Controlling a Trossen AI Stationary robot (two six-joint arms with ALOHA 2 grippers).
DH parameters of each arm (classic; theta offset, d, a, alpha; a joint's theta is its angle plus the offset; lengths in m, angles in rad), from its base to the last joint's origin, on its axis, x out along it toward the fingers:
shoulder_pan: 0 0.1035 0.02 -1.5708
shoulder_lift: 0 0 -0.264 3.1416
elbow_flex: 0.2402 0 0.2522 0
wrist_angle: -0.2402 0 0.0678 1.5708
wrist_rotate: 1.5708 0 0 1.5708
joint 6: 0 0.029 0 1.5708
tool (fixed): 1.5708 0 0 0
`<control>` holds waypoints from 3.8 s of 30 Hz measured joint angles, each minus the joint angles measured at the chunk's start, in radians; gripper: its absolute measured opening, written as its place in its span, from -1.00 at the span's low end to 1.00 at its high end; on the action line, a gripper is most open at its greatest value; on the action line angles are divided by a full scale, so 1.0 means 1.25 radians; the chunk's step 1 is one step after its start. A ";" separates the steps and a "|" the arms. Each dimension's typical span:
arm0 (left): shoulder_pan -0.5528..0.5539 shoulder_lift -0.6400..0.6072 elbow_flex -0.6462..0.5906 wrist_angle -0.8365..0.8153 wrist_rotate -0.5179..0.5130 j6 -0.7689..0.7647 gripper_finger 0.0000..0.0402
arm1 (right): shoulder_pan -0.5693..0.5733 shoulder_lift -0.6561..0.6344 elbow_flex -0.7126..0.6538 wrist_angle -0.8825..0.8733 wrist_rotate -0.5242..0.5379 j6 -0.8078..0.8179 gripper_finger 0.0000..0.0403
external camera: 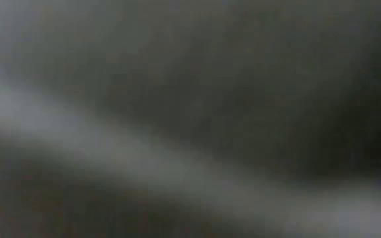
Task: Pick and place slides into the shelf
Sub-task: Put the gray slide on the shelf
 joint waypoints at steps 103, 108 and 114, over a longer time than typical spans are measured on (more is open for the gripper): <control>0.101 -0.095 0.053 -0.145 0.321 0.055 -0.87 | 0.000 0.000 -0.003 -0.037 0.030 -0.061 -0.24; 0.118 -0.095 0.094 -0.131 0.391 0.182 -0.88 | -0.004 0.000 -0.003 -0.042 0.031 -0.061 -0.24; 0.119 -0.095 0.157 -0.118 0.425 0.273 -0.91 | -0.004 0.000 -0.003 -0.045 0.031 -0.061 -0.24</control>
